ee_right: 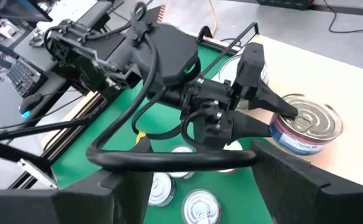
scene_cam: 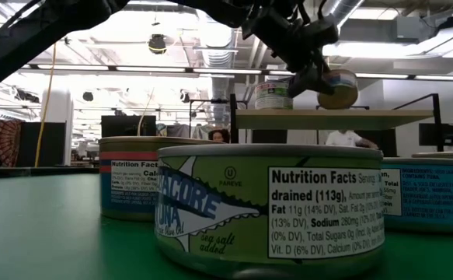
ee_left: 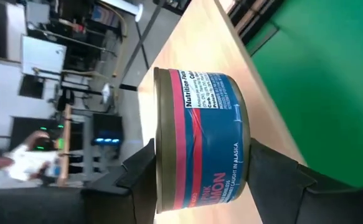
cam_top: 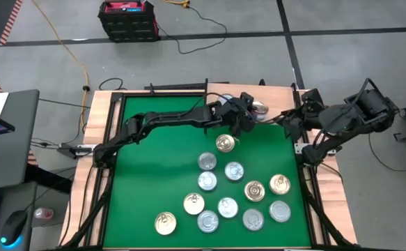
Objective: Stack canned seafood by type on shelf
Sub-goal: Put the pink tuna can on the shelf
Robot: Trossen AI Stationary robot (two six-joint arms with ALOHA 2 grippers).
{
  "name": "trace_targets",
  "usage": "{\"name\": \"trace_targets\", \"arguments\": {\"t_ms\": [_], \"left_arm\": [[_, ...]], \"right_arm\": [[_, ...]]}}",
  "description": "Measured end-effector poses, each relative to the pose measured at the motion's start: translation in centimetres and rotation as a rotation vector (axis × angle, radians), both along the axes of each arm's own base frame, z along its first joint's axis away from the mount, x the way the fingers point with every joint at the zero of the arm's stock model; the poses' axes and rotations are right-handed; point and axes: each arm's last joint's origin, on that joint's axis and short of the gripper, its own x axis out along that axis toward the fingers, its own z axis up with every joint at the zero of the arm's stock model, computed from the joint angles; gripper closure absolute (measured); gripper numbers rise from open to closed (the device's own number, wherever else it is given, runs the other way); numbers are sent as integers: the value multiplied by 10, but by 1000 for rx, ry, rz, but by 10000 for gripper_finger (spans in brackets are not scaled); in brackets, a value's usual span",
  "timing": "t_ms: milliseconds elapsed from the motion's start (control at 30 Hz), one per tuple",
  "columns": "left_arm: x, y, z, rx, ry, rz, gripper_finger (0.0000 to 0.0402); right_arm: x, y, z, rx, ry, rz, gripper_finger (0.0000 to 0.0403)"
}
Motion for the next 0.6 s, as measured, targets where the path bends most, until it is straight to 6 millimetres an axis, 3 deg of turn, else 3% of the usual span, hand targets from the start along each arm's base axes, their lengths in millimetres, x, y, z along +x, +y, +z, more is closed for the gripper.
{"name": "trace_targets", "arguments": {"t_ms": [333, 600], "left_arm": [[-2, 4, -3, -114, -14, 25, 125], [-4, 14, -4, -244, -77, 96, 117]], "right_arm": [[3, 2, 0, 4, 10, 25, 120], [4, 3, -1, 16, 14, 39, 120]]}}
